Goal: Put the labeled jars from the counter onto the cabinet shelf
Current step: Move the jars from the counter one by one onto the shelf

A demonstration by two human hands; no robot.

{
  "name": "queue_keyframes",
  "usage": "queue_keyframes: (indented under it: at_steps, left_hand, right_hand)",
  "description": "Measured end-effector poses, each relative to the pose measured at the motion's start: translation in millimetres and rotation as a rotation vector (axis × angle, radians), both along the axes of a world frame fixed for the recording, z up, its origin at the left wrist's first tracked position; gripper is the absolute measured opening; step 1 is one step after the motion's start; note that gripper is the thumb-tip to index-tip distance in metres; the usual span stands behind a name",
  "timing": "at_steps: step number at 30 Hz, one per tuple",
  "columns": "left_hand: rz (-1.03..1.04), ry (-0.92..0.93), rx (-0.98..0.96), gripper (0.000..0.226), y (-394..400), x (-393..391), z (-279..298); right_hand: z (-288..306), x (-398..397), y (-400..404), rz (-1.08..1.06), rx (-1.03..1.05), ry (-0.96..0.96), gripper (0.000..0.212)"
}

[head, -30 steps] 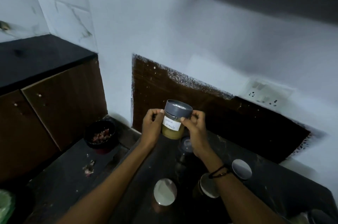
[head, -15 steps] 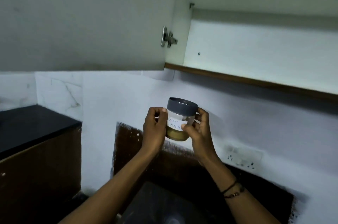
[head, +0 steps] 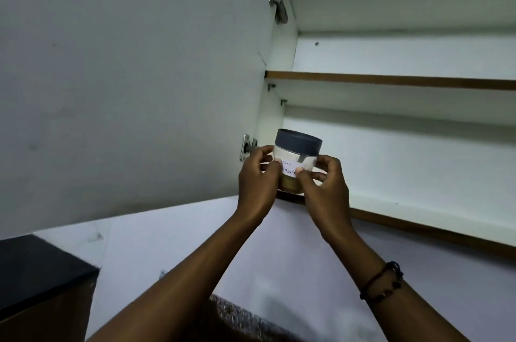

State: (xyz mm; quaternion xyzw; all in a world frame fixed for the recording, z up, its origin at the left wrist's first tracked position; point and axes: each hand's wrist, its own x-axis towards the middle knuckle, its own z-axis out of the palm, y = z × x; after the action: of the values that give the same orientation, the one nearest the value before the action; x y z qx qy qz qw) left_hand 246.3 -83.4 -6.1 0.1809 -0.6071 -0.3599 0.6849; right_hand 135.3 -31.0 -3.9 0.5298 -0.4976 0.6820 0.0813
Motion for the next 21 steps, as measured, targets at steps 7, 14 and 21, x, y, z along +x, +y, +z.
queue_keyframes:
  at_steps: [7,14,21]
  left_hand:
    - [0.118,-0.236,-0.004,0.036,-48.0,-36.9,30.2]
    - [0.072,-0.432,0.109,0.031,-90.1,-60.8,38.7]
    - [0.007,-0.53,0.164,0.034,-126.5,-70.3,34.3]
  right_hand:
    - [36.7,-28.8,-53.3,-0.125,0.195,0.019,0.032]
    - [48.1,-45.1,-88.8,-0.123,0.425,0.086,0.028]
    - [48.7,-51.4,-113.3,0.044,0.577,0.027,0.041]
